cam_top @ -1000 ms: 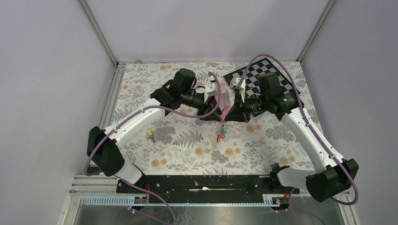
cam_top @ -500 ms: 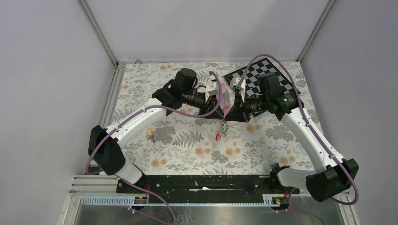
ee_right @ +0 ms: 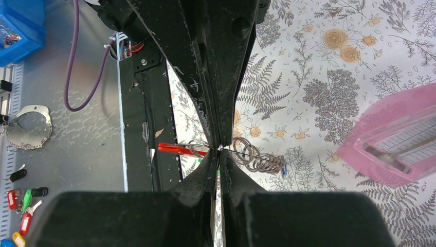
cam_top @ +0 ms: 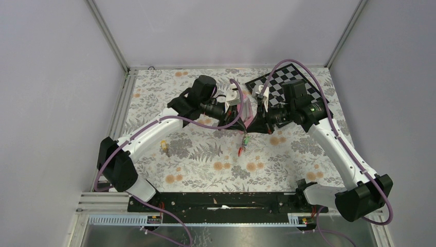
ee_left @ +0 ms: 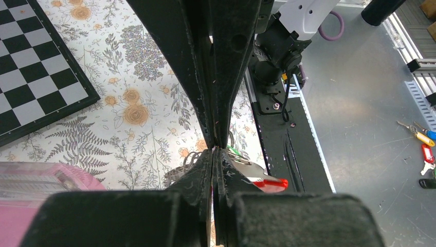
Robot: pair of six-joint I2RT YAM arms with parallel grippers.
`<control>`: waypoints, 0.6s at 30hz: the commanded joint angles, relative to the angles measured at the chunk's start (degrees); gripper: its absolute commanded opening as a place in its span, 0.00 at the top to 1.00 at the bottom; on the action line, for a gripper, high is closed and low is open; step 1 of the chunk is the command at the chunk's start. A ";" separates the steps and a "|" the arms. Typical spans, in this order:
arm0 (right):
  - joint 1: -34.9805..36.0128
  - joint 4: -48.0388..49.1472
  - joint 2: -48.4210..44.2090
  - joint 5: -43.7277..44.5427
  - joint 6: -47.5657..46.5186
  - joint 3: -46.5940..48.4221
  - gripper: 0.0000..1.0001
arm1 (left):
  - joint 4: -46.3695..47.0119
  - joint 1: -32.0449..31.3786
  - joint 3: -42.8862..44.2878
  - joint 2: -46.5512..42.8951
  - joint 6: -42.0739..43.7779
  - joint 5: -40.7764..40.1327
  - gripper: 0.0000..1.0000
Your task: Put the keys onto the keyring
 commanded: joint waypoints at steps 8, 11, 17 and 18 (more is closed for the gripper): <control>-0.14 2.80 -1.70 1.09 1.60 0.73 0.85 | 3.97 -0.18 -0.94 -1.25 -2.83 1.22 1.00; -0.75 3.01 -2.30 1.40 1.87 0.71 0.74 | 7.67 0.27 -2.14 -1.90 -7.98 1.51 1.00; -2.50 3.52 -3.44 0.45 2.35 0.35 0.66 | 18.95 0.70 -6.24 -2.46 -20.83 3.36 1.00; -2.81 3.54 -3.56 0.33 2.42 0.14 0.66 | 20.78 0.73 -6.74 -2.55 -22.22 3.78 1.00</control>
